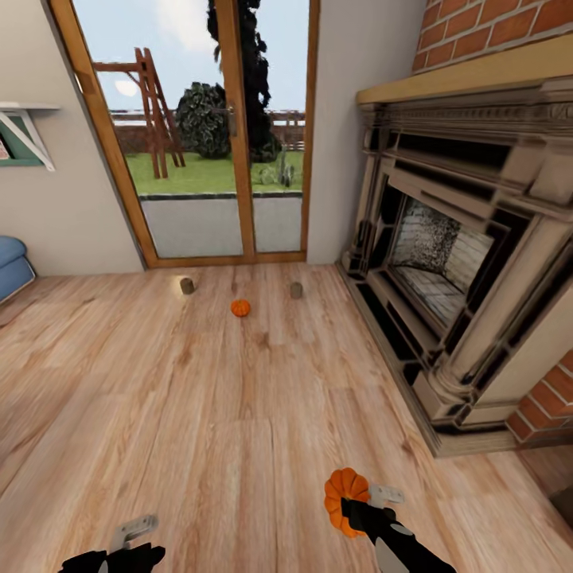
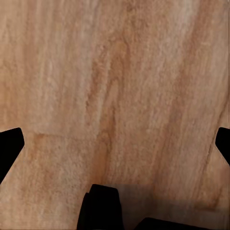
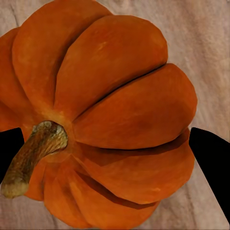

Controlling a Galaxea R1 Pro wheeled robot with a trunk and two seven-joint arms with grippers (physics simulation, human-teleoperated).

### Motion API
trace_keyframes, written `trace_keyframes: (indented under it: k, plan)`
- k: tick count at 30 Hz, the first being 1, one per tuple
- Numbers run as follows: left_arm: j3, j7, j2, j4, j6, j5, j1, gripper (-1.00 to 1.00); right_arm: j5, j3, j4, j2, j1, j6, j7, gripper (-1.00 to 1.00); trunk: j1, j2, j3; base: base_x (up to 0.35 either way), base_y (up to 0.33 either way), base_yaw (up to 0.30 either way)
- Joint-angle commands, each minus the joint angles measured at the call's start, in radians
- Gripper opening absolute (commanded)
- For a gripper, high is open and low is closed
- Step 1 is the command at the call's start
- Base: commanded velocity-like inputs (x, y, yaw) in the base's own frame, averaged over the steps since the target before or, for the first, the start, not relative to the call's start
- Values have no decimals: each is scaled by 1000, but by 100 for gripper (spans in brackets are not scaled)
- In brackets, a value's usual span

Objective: Place each of the two pumpkins and all three candles from the living room inside a cabinet in the living room (use any cabinet), then make sure every cabinet is closed, and position the cauldron so it is next to a table in the living room.

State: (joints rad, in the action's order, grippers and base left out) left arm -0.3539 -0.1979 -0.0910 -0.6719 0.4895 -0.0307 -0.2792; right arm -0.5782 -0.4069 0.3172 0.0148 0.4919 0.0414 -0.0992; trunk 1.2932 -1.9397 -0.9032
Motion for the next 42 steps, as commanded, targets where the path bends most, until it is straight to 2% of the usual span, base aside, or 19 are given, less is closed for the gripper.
trace_keyframes:
  k: [1, 28, 31, 37, 42]
  plan:
    - [0, 0, 0, 0, 0, 0, 0, 100, 1, 0, 0, 1, 0, 0, 0, -100, 0, 0, 0, 320, 77, 0]
    - [1, 0, -1, 0, 0, 0, 0, 100, 1, 2, 1, 2, 0, -1, 9, -100, 0, 0, 0, 322, 6, 0]
    - [1, 0, 0, 0, -1, 0, 0, 100, 1, 1, 7, -3, 0, -6, 52, -100, 0, 0, 0, 323, 0, 0]
    - [1, 0, -1, 0, -2, 0, 0, 100, -8, 4, 5, -15, 1, -14, 278, -100, 0, 0, 0, 323, 0, 0]
    - [1, 0, -1, 0, -2, 0, 0, 100, -12, 6, 2, -16, 1, -15, 317, -100, 0, 0, 0, 323, 0, 0]
